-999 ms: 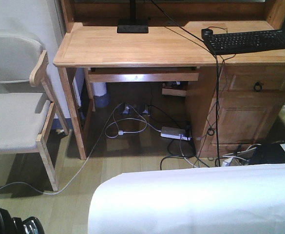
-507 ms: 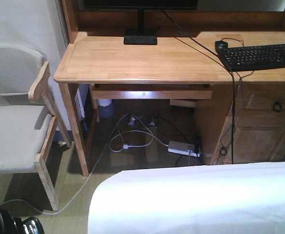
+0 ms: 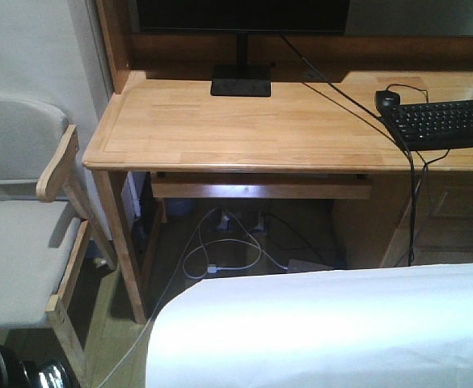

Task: Grab stapler and paper to desk for stapling
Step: 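Drive the base to the wooden desk holding stapler and paper, then approach the desk surface in front of the black monitor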

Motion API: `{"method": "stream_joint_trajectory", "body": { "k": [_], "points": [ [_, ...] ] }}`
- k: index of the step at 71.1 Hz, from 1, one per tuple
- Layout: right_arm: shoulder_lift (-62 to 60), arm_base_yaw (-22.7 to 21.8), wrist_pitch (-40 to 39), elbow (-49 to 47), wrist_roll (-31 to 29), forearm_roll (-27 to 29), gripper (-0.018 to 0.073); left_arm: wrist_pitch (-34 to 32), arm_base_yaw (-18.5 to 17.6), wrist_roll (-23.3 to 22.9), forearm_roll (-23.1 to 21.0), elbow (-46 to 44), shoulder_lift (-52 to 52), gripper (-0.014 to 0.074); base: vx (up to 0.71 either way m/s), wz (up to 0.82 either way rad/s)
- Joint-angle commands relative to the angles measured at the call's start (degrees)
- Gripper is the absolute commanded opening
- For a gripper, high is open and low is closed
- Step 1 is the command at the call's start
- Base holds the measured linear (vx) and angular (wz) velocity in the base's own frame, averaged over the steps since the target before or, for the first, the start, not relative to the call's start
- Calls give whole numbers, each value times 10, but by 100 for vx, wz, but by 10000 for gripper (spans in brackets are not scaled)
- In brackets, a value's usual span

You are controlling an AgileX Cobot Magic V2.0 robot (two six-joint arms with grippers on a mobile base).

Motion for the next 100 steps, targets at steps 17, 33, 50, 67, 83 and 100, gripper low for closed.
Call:
{"method": "stream_joint_trajectory", "body": {
  "k": [17, 33, 50, 67, 83, 100],
  "points": [
    [6, -1, -20, 2, -8, 14, -8, -54, -1, -5, -28, -18, 6, -6, 19, -7],
    [6, -1, -20, 2, -8, 14, -8, -54, -1, -5, -28, -18, 6, -6, 17, -6],
    [6, -1, -20, 2, -8, 14, -8, -54, -1, -5, -28, -18, 6, -6, 16, -6],
    [6, -1, -20, 2, -8, 14, -8, -54, -1, -5, -28, -18, 6, -6, 16, -4],
    [6, -1, -20, 2, -8, 14, -8, -54, -1, -5, -28, -18, 6, -6, 15, 0],
    [6, -1, -20, 2, -8, 14, -8, -54, -1, -5, -28, -18, 6, -6, 15, 2]
  ]
}}
